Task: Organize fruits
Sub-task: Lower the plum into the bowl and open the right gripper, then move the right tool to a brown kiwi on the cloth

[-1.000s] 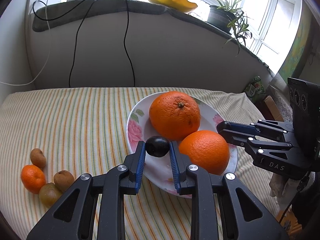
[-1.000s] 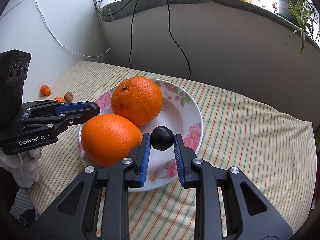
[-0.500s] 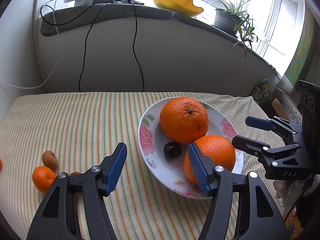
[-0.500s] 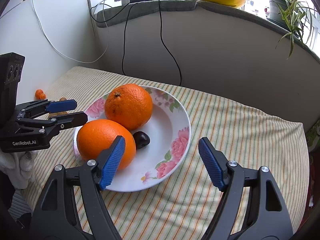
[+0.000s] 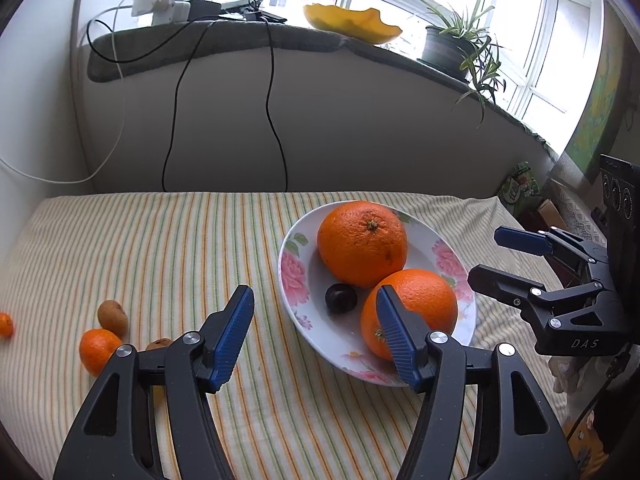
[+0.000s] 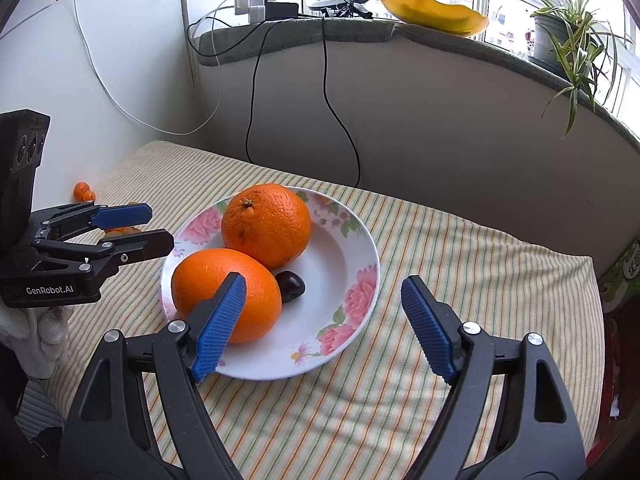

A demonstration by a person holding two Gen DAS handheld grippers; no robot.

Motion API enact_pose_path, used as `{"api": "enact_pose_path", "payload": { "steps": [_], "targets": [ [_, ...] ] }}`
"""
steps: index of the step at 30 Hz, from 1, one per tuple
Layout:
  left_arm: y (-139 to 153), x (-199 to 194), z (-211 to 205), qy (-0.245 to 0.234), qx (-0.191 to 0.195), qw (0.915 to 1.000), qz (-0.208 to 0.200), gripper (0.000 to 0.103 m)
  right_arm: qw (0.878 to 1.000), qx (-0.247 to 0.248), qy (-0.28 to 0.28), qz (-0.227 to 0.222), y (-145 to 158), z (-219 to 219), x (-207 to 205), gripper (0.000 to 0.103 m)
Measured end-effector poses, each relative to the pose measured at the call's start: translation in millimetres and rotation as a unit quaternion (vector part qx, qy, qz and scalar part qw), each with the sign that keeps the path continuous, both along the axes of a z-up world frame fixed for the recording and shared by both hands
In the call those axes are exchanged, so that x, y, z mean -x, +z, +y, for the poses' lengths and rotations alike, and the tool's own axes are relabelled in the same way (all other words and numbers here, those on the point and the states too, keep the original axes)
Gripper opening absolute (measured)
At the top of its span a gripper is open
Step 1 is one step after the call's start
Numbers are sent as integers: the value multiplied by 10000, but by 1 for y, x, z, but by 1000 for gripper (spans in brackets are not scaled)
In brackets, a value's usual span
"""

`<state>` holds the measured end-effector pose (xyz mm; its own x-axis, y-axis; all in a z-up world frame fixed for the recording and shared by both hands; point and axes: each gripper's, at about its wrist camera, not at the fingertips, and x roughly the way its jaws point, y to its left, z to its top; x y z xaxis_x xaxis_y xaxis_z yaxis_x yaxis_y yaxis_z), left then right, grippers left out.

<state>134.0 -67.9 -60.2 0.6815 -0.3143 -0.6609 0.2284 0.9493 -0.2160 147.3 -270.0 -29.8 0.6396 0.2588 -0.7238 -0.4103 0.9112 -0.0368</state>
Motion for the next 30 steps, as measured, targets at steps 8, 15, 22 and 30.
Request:
{"api": "enact_pose_path", "payload": {
  "steps": [8, 15, 22, 30],
  "targets": [
    [7, 11, 12, 122, 35, 9999, -101, 63, 9997, -31, 202, -118, 10, 18, 11, 83],
    [8, 23, 32, 328, 77, 9993, -133, 63, 9986, -29, 508, -170, 13, 41, 20, 83],
    [5, 38, 55, 550, 33, 9984, -129, 63, 9963, -24, 846, -172, 11, 66, 26, 83],
    [-6, 57, 89, 869, 10, 9962, -3, 63, 9912, 2, 1318, -91, 5, 102, 32, 83]
  ]
}}
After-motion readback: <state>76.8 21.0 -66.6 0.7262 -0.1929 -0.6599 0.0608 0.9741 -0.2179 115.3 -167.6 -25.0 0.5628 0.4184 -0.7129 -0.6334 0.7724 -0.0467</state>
